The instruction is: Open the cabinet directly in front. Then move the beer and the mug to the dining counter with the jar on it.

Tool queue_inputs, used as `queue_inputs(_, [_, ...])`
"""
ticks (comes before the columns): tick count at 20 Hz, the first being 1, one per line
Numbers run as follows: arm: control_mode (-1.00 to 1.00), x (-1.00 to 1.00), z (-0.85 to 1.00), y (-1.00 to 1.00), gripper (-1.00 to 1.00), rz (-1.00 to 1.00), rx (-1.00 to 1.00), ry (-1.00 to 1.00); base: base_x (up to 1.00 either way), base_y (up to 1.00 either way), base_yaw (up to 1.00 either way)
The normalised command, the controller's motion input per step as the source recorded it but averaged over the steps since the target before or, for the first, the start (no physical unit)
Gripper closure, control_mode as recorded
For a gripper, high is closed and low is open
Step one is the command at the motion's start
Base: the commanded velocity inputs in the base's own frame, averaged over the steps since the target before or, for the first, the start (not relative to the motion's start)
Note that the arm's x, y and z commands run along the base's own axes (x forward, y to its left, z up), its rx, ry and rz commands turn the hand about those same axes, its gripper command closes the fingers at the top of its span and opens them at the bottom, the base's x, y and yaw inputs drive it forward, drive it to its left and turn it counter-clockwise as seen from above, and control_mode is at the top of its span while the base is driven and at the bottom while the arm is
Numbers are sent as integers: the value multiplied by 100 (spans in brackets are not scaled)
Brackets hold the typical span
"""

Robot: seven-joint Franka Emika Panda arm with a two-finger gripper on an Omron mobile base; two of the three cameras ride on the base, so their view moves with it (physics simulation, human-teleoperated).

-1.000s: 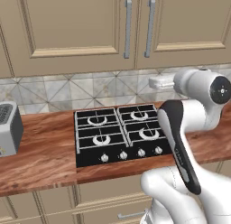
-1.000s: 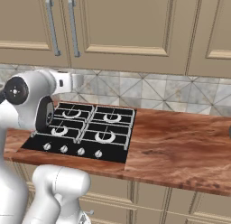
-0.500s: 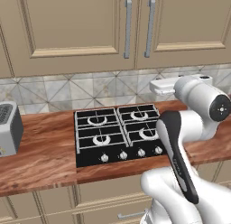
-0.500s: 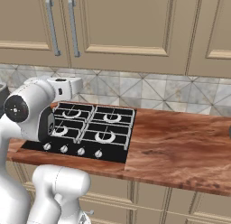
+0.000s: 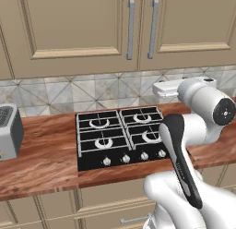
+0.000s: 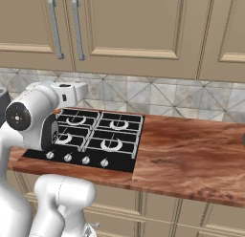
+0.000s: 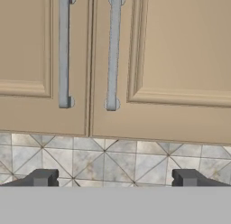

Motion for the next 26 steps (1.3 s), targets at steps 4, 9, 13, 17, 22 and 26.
queue_inputs(4, [-100, 0, 0, 0, -100, 0, 0, 0, 0, 0, 0])
queue_inputs(9, [-100, 0, 0, 0, -100, 0, 0, 0, 0, 0, 0])
queue_inputs(13, [-100, 0, 0, 0, -100, 0, 0, 0, 0, 0, 0])
queue_inputs(17, [-100, 0, 1, 0, -100, 0, 0, 0, 0, 0, 0])
queue_inputs(22, [-100, 0, 28, 0, -100, 0, 0, -5, 0, 0, 0])
queue_inputs(26, [-100, 0, 34, 0, -100, 0, 0, -7, 0, 0, 0])
